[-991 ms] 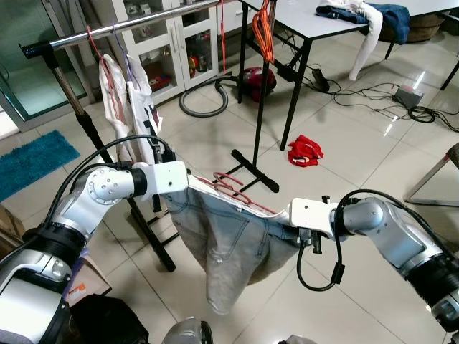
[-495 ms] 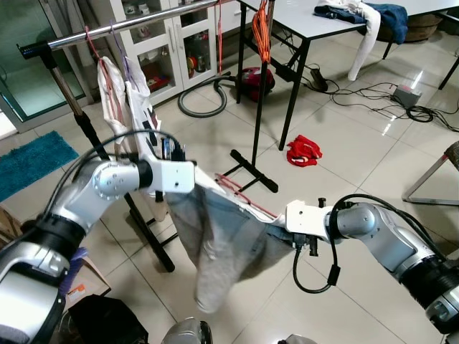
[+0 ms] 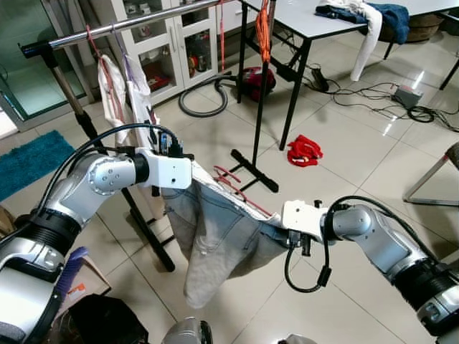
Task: Hang hanger
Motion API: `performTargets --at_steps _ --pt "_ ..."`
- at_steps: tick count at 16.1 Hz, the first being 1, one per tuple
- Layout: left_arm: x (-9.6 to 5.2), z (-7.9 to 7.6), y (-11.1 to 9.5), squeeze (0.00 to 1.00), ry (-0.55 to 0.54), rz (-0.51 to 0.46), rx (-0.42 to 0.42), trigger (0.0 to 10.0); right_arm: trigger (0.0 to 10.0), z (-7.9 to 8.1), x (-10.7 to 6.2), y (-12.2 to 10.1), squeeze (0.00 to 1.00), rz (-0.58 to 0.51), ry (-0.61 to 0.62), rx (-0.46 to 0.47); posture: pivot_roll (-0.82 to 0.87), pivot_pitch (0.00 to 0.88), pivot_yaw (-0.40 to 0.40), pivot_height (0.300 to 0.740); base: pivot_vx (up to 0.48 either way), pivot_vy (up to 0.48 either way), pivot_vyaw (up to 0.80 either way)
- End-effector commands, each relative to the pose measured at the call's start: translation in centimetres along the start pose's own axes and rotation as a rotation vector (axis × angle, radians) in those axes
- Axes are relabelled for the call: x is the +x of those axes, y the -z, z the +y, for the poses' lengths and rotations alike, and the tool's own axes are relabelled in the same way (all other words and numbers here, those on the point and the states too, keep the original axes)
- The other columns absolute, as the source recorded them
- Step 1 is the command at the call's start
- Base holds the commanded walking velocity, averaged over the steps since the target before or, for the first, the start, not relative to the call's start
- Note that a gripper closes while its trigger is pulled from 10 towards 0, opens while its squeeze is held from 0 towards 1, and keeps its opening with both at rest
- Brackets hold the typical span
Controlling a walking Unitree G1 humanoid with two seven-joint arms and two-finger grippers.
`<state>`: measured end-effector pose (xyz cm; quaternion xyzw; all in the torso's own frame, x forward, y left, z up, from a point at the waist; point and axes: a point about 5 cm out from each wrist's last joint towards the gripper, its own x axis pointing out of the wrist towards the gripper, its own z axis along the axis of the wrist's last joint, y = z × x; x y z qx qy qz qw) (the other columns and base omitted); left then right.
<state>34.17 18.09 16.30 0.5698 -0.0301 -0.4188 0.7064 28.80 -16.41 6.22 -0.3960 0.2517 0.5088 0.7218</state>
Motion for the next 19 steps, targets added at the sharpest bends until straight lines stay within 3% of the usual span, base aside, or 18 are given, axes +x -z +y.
performTargets --at_steps 1,4,5,7,8,11,12,13,14,15,17,18,19 --pt "-4.3 6.4 1.1 0.0 -0.273 0.083 0.056 0.0 10.0 4.1 -1.4 8.7 0.0 0.399 -0.162 0.159 -0.04 0.004 0.047 0.74 0.0 0.0 0.0" --pt "-3.9 7.2 -1.4 0.0 -0.25 -0.015 0.154 0.0 10.0 4.2 -0.8 8.7 0.0 0.396 -0.166 0.176 -0.04 0.004 0.043 0.74 0.0 0.0 0.0" --pt "-3.0 6.6 -2.6 0.0 -0.216 -0.075 0.166 0.0 10.0 4.0 0.2 7.7 0.0 0.326 -0.136 0.244 -0.03 0.005 0.04 0.74 0.0 0.0 0.0" --pt "-1.7 5.2 -3.1 0.0 -0.165 -0.119 0.142 0.0 10.0 3.6 1.3 6.3 0.0 0.271 -0.097 0.266 -0.03 0.005 0.041 0.74 0.0 0.0 0.0" --pt "-1.1 3.9 -2.6 0.0 -0.124 -0.111 0.088 0.0 10.0 3.4 1.9 5.2 0.0 0.205 -0.091 0.31 -0.03 0.007 0.042 0.74 0.0 0.0 0.0" --pt "0.3 -1.0 -0.7 0.0 0.045 -0.104 -0.236 0.0 10.0 2.7 2.2 1.8 0.0 -0.03 -0.146 0.463 -0.03 0.008 0.043 0.74 0.0 0.0 0.0" --pt "0.5 -2.0 -0.2 0.0 0.091 -0.073 -0.25 0.0 10.0 2.6 2.0 1.2 0.0 -0.072 -0.172 0.476 -0.03 0.009 0.041 0.74 0.0 0.0 0.0" --pt "0.5 -4.1 0.6 0.0 0.2 -0.03 -0.268 0.0 10.0 2.8 1.2 0.3 0.0 -0.14 -0.24 0.458 -0.03 0.008 0.042 0.74 0.0 0.0 0.0" --pt "0.6 -6.0 0.6 0.0 0.311 -0.024 -0.283 0.0 10.0 3.4 0.2 0.2 0.0 -0.143 -0.308 0.387 -0.04 0.01 0.046 0.74 0.0 0.0 0.0" --pt "0.6 -6.9 0.4 0.0 0.37 -0.032 -0.291 0.0 10.0 3.7 -0.3 0.8 0.0 -0.101 -0.327 0.341 -0.04 0.01 0.046 0.74 0.0 0.0 0.0" --pt "0.7 -7.3 0.3 0.0 0.376 -0.033 -0.316 0.0 10.0 3.5 -0.6 2.2 0.0 -0.018 -0.284 0.311 -0.05 0.012 0.048 0.74 0.0 0.0 0.0" --pt "0.9 -7.0 0.6 0.0 0.324 -0.03 -0.376 0.0 10.0 3.1 -0.6 2.8 0.0 0.005 -0.238 0.332 -0.05 0.013 0.049 0.74 0.0 0.0 0.0" --pt "1.4 -6.2 0.8 0.0 0.173 -0.064 -0.557 0.0 10.0 2.4 -0.2 2.8 0.0 0.013 -0.144 0.344 -0.05 0.013 0.049 0.74 0.0 0.0 0.0"
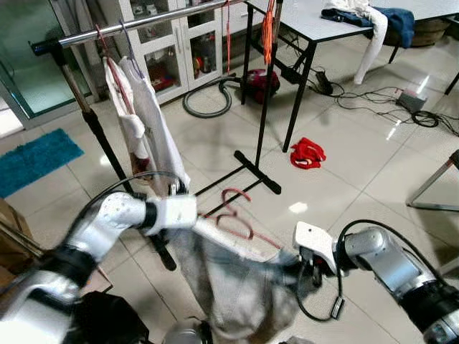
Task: Hang hanger
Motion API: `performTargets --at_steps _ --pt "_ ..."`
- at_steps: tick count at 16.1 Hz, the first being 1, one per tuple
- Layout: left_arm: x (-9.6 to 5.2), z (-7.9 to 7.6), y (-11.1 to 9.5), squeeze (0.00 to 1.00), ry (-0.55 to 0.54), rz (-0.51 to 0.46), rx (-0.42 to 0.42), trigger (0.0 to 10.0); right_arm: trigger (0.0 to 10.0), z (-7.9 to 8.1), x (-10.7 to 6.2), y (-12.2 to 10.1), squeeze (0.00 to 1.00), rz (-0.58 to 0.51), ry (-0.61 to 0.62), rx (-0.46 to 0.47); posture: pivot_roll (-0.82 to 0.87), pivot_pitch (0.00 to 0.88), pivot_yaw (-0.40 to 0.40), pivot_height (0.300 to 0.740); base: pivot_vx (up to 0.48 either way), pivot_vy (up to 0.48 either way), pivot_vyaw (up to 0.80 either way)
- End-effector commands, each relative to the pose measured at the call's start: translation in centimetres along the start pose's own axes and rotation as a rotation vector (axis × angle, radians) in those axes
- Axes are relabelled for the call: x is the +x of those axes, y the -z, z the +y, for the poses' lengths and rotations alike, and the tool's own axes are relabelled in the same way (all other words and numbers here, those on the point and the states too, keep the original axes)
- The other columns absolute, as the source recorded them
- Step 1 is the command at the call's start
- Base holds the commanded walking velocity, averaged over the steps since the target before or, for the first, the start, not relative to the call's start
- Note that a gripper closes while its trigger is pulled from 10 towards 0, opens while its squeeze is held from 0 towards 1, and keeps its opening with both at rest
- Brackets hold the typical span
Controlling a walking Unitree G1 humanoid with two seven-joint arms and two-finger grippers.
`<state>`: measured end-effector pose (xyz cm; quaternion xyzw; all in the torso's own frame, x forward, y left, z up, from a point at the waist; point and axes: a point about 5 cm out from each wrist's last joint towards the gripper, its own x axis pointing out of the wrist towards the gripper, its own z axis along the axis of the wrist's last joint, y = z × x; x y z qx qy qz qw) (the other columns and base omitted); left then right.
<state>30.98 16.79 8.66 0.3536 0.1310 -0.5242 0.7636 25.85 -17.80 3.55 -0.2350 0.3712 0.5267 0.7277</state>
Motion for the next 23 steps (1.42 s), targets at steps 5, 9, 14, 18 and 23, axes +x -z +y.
performTargets --at_steps 5,9,14,18,23 --pt "-0.8 3.3 0.9 0.0 -0.651 -0.313 -0.717 0.0 10.0 -2.2 1.3 -1.6 0.0 -0.207 0.447 0.248 -0.05 0.012 0.054 0.74 0.0 0.0 0.0" --pt "0.8 1.4 2.0 0.0 -0.78 -0.323 -0.995 0.0 10.0 -2.2 2.2 -2.6 0.0 -0.356 0.626 0.381 -0.05 0.011 0.051 0.74 0.0 0.0 0.0" --pt "1.8 0.1 2.5 0.0 -0.743 -0.181 -0.919 0.0 10.0 -2.5 2.6 -3.0 0.0 -0.369 0.738 0.395 -0.06 0.0 0.05 0.74 0.0 0.0 -0.12" --pt "3.5 -2.8 4.4 0.0 -0.744 -0.092 -1.113 0.0 10.0 -1.9 4.1 -0.8 0.0 -0.302 0.728 0.499 -0.06 0.0 0.05 0.74 0.0 0.0 -0.58" --pt "5.8 -5.9 5.4 0.0 -0.707 0.094 -1.176 0.0 10.0 -0.9 6.0 2.3 0.0 -0.181 0.754 0.732 -0.06 0.0 0.048 0.74 0.0 0.0 -0.61"
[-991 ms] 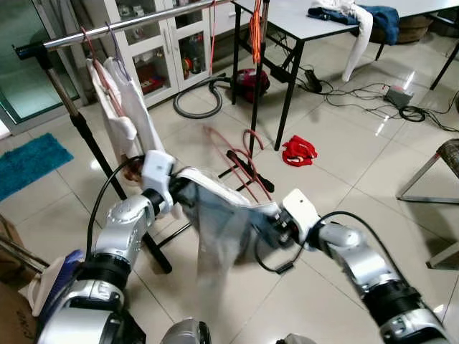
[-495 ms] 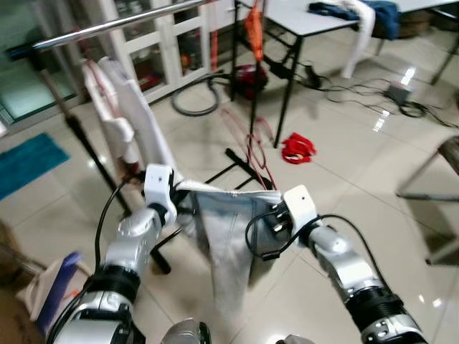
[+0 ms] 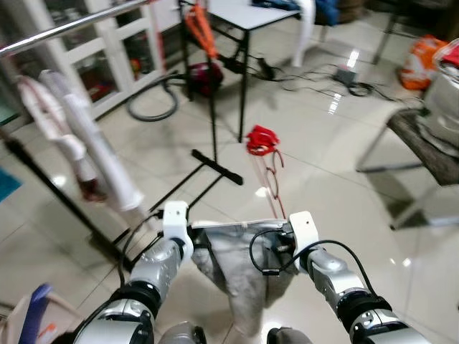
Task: Hang hanger
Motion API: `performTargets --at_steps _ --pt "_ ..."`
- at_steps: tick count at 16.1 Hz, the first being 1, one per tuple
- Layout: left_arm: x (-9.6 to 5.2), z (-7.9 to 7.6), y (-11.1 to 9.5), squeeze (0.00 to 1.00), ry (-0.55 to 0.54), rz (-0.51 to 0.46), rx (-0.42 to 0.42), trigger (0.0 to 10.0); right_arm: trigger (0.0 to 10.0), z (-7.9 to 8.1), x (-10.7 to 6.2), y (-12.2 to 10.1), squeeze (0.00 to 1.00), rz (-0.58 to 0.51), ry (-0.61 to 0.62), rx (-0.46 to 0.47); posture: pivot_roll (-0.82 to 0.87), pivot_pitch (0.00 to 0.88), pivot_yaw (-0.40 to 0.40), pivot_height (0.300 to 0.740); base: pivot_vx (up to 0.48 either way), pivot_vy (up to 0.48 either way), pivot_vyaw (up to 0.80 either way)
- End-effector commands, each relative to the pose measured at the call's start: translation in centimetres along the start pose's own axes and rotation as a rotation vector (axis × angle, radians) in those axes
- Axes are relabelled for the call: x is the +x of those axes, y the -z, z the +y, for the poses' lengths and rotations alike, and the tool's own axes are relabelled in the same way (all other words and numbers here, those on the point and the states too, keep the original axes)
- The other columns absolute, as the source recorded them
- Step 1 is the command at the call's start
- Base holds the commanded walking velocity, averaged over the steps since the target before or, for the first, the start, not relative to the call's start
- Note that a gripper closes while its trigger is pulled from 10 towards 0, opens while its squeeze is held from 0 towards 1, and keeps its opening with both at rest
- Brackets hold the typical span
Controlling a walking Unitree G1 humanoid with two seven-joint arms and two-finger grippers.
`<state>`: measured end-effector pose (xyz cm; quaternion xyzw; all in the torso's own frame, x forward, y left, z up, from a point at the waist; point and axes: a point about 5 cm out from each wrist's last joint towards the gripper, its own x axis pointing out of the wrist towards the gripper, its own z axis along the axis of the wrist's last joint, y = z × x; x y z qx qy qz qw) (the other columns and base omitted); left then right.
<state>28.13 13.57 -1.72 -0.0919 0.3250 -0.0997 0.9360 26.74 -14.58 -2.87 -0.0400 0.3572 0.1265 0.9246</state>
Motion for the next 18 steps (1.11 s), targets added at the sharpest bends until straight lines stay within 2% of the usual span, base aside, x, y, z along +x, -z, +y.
performTargets --at_steps 1,4,10,13,15,16,17,18 --pt "-0.1 1.4 -1.4 0.0 -0.067 -0.049 0.029 0.0 10.0 -1.3 -0.1 -0.3 0.01 -0.015 0.069 0.009 -0.06 0.0 0.05 0.74 0.0 0.0 -0.63" --pt "-0.3 2.0 -0.8 0.0 -0.1 -0.013 0.085 0.0 10.0 -1.4 -0.2 0.5 0.02 0.009 0.095 0.031 -0.06 0.0 0.049 0.74 0.0 0.0 -0.63" --pt "-0.3 1.8 -0.3 0.0 -0.06 -0.009 0.206 0.0 10.0 -1.4 -0.2 1.5 0.02 0.034 0.118 0.038 -0.07 0.0 0.062 0.74 0.0 0.0 -0.63" --pt "-0.3 1.4 -0.1 0.0 -0.033 -0.015 0.2 0.0 10.0 -1.4 -0.3 1.7 0.01 0.035 0.128 0.032 -0.07 0.0 0.07 0.74 0.0 0.0 -0.63" --pt "-0.2 0.8 -0.1 0.0 0.012 -0.026 0.198 0.0 10.0 -1.4 -0.3 1.8 0.02 0.034 0.127 0.038 -0.08 0.0 0.074 0.74 0.0 0.386 -0.63" --pt "-0.1 0.6 -0.2 0.0 0.015 -0.03 0.234 2.3 10.0 -1.3 -0.3 1.9 0.01 0.036 0.131 0.05 -0.09 0.0 0.08 0.74 0.0 0.48 -0.63" --pt "-0.1 0.5 -0.3 0.0 0.013 -0.033 0.247 2.3 10.0 -1.3 -0.3 1.9 0.01 0.036 0.133 0.055 -0.09 0.0 0.08 0.74 0.0 0.48 -0.63" --pt "0.0 0.4 -0.4 0.0 0.014 -0.037 0.256 10.0 10.0 -1.3 -0.3 2.0 0.02 0.037 0.132 0.056 -0.09 0.0 0.081 0.74 0.0 0.0 -0.63"
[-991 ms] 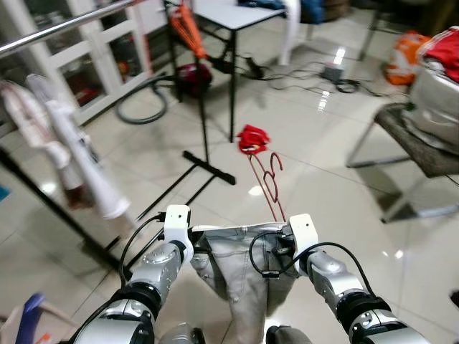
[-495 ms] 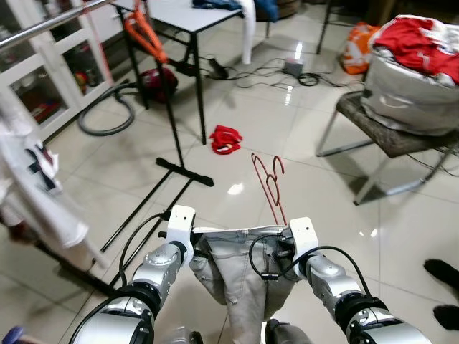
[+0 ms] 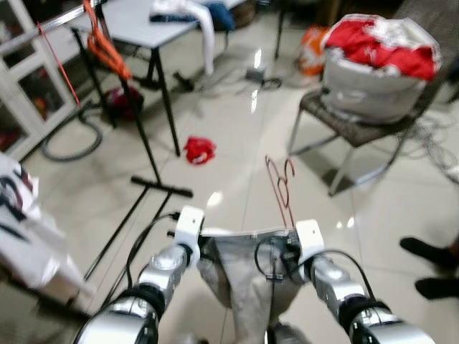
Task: Hang hanger
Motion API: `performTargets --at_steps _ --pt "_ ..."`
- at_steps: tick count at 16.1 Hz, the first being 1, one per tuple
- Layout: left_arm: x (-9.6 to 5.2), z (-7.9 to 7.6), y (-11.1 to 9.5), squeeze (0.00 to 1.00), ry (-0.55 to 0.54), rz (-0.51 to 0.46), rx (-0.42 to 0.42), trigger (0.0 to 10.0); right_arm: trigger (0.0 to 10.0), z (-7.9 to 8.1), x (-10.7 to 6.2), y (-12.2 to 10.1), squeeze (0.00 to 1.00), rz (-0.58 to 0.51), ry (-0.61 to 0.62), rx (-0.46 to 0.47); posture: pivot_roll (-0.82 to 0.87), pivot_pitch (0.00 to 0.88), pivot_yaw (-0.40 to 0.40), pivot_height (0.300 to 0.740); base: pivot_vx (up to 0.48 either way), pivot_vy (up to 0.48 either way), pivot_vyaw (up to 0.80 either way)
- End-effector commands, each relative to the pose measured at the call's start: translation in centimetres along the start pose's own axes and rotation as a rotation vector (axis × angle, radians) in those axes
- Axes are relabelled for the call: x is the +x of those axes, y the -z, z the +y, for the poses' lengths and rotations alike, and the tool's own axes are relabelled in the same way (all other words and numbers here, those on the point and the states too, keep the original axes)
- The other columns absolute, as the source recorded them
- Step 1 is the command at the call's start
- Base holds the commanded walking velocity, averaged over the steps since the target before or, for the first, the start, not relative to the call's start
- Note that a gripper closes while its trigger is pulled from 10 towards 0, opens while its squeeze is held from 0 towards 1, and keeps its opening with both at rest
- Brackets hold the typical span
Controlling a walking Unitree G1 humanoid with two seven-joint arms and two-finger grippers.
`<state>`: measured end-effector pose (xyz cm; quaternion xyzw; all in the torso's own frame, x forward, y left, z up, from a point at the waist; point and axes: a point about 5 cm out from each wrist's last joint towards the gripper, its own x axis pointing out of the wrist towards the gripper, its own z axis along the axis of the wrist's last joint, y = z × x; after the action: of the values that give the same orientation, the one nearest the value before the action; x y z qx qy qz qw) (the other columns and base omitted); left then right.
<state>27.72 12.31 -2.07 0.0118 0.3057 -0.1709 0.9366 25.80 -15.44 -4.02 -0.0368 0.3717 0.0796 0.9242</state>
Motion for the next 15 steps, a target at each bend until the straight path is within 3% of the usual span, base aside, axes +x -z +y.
performTargets --at_steps 1,5,6,9,11,13,15 --pt "-0.3 1.6 -0.7 0.0 -0.059 -0.024 0.027 10.0 10.0 -0.7 -0.2 0.4 0.01 0.008 0.047 0.011 -0.09 0.0 0.081 0.74 0.0 0.0 -0.63" --pt "-0.2 1.6 -0.8 0.0 -0.066 -0.02 0.041 10.0 10.0 -0.7 -0.2 0.6 0.0 0.023 0.047 -0.011 -0.09 0.0 0.081 0.74 0.0 0.0 -0.63" --pt "-0.2 1.7 -0.8 1.0 -0.072 -0.027 0.027 10.0 10.0 -0.7 -0.2 0.7 0.0 0.022 0.05 -0.014 -0.09 0.0 0.081 0.74 0.0 0.0 0.0" --pt "-0.3 1.6 -0.4 1.0 -0.077 -0.004 0.015 10.0 10.0 -0.7 -0.2 0.8 0.0 0.024 0.049 -0.017 -0.09 0.0 0.078 0.74 0.0 0.0 0.0" --pt "-0.5 2.1 0.3 1.0 -0.126 0.013 -0.094 10.0 10.0 -0.7 -0.2 0.9 0.0 0.027 0.046 -0.018 -0.09 0.0 0.077 0.74 0.0 0.0 0.0" --pt "-0.6 2.4 0.6 1.0 -0.142 0.023 -0.127 10.0 10.0 -0.7 -0.2 0.9 0.0 0.028 0.043 -0.022 -0.09 0.0 0.077 0.74 0.0 0.0 0.0" --pt "-0.8 2.4 1.2 1.0 -0.129 0.051 -0.095 10.0 10.0 -0.7 -0.2 1.0 0.0 0.033 0.039 -0.029 -0.09 0.0 0.072 0.74 0.0 0.0 0.0"
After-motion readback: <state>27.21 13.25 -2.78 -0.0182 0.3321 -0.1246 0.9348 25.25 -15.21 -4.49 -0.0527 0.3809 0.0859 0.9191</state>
